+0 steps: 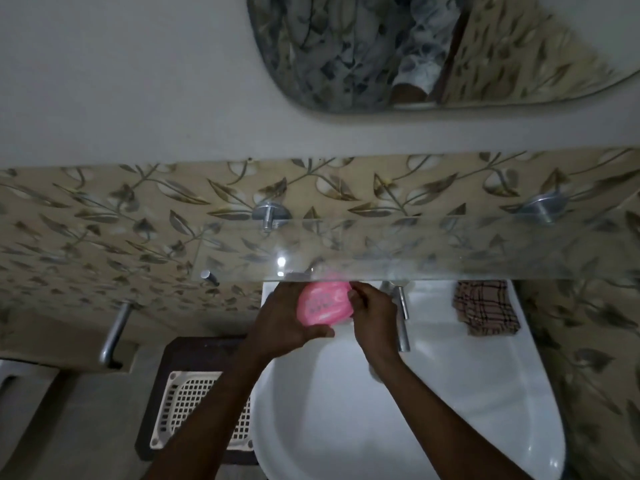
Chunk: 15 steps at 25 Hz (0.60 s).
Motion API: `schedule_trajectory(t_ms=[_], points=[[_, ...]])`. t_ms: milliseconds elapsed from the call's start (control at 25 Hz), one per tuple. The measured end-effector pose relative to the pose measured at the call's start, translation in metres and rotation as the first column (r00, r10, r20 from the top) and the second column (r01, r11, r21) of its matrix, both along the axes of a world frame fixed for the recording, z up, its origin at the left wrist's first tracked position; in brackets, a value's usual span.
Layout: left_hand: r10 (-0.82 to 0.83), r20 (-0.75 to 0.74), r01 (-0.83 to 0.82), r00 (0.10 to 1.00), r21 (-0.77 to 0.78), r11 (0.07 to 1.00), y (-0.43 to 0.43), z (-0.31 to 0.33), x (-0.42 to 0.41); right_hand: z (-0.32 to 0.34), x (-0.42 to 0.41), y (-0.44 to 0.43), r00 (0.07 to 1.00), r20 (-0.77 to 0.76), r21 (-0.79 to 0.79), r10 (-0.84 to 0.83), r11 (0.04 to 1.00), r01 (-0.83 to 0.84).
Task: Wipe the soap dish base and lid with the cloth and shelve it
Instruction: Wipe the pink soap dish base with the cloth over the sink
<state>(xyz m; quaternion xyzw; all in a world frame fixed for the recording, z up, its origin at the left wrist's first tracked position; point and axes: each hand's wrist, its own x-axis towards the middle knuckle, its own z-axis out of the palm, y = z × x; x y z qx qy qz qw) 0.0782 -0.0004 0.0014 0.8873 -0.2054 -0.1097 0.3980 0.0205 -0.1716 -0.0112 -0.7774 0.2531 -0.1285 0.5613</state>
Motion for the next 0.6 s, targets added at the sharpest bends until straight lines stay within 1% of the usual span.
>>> schedule_trajectory(t_ms=[40,80,120,160,200,240,280,320,360,400,440,480,520,560,600], points=[[0.126,-0.226,-0.18,0.966,-0.236,0.955,0.006,0.005,-0.014,0.006,-0.008,-0.002,1.0,-0.004,0.045,0.011,0.999,-0.011],[0.17,-0.491,-0.389,0.854,-0.387,0.836,0.01,0.008,-0.025,0.015,-0.018,-0.006,0.999,0.007,0.09,0.033,0.995,-0.033],[0.089,-0.749,-0.553,0.657,-0.397,0.732,0.012,0.01,-0.034,0.023,-0.029,-0.008,0.998,0.016,0.115,0.057,0.992,-0.058],[-0.104,-0.904,-0.61,0.414,-0.36,0.706,0.013,0.01,-0.042,0.029,-0.039,-0.01,0.996,0.018,0.127,0.082,0.988,-0.083],[-0.29,-0.934,-0.601,0.21,-0.357,0.715,0.013,0.009,-0.049,0.033,-0.046,-0.012,0.995,0.01,0.118,0.1,0.988,-0.101],[-0.42,-0.905,-0.593,0.065,-0.374,0.713,0.012,0.007,-0.057,0.034,-0.052,-0.013,0.994,-0.003,0.112,0.113,0.987,-0.112],[-0.481,-0.876,-0.588,-0.017,-0.38,0.714,0.006,0.007,-0.062,0.036,-0.056,-0.016,0.993,-0.01,0.112,0.118,0.987,-0.117],[-0.489,-0.872,-0.592,-0.038,-0.375,0.714,0.0,0.007,-0.064,0.038,-0.058,-0.022,0.992,0.0,0.112,0.127,0.986,-0.126],[-0.479,-0.878,-0.608,-0.02,-0.369,0.703,-0.006,0.008,-0.064,0.039,-0.06,-0.029,0.992,0.024,0.09,0.121,0.988,-0.122],[-0.471,-0.882,-0.622,0.015,-0.377,0.686,-0.012,0.008,-0.064,0.037,-0.063,-0.041,0.995,0.065,0.01,0.077,0.997,-0.077],[-0.458,-0.887,-0.63,0.053,-0.386,0.674,-0.018,0.008,-0.063,0.033,-0.065,-0.057,0.994,0.109,-0.116,0.009,0.993,0.004],[-0.443,-0.893,-0.629,0.086,-0.393,0.67,-0.022,0.008,-0.062,0.025,-0.07,-0.077,0.985,0.157,-0.255,-0.069,0.961,0.108],[-0.432,-0.895,-0.621,0.111,-0.402,0.673,-0.024,0.007,-0.062,0.015,-0.074,-0.102,0.971,0.197,-0.375,-0.134,0.905,0.201],[-0.426,-0.896,-0.612,0.127,-0.408,0.677,-0.025,0.007,-0.062,0.0,-0.078,-0.13,0.967,0.181,-0.497,-0.178,0.832,0.246],[-0.421,-0.897,-0.614,0.133,-0.408,0.676,-0.024,0.007,-0.062,-0.013,-0.079,-0.158,0.983,0.039,-0.63,-0.18,0.759,0.164]])
